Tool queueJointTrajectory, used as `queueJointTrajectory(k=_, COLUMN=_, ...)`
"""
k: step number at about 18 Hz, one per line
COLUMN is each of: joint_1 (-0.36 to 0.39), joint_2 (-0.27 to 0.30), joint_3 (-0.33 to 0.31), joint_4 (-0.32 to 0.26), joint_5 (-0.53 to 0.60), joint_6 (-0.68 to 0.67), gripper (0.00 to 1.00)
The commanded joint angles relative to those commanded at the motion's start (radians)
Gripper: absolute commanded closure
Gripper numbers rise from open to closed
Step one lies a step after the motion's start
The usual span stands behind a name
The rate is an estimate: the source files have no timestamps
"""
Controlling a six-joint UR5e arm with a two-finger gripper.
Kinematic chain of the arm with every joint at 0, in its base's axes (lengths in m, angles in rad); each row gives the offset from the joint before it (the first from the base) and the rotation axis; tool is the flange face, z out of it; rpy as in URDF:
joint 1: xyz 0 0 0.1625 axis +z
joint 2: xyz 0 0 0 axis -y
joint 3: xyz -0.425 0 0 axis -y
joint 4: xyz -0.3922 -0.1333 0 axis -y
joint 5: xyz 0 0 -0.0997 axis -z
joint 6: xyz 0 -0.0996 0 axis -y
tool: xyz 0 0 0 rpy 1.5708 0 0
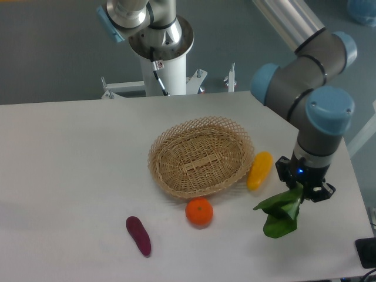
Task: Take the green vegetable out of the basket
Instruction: 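Hold the bok choy raised beside the yellow squash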
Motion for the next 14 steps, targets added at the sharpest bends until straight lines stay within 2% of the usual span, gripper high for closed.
queueJointTrajectory(k=14, joint_1=-0.005, joint_2=0.000, joint_3=-0.002, joint_4=0.002, joint_5=0.005, joint_6=-0.023, gripper=0.66)
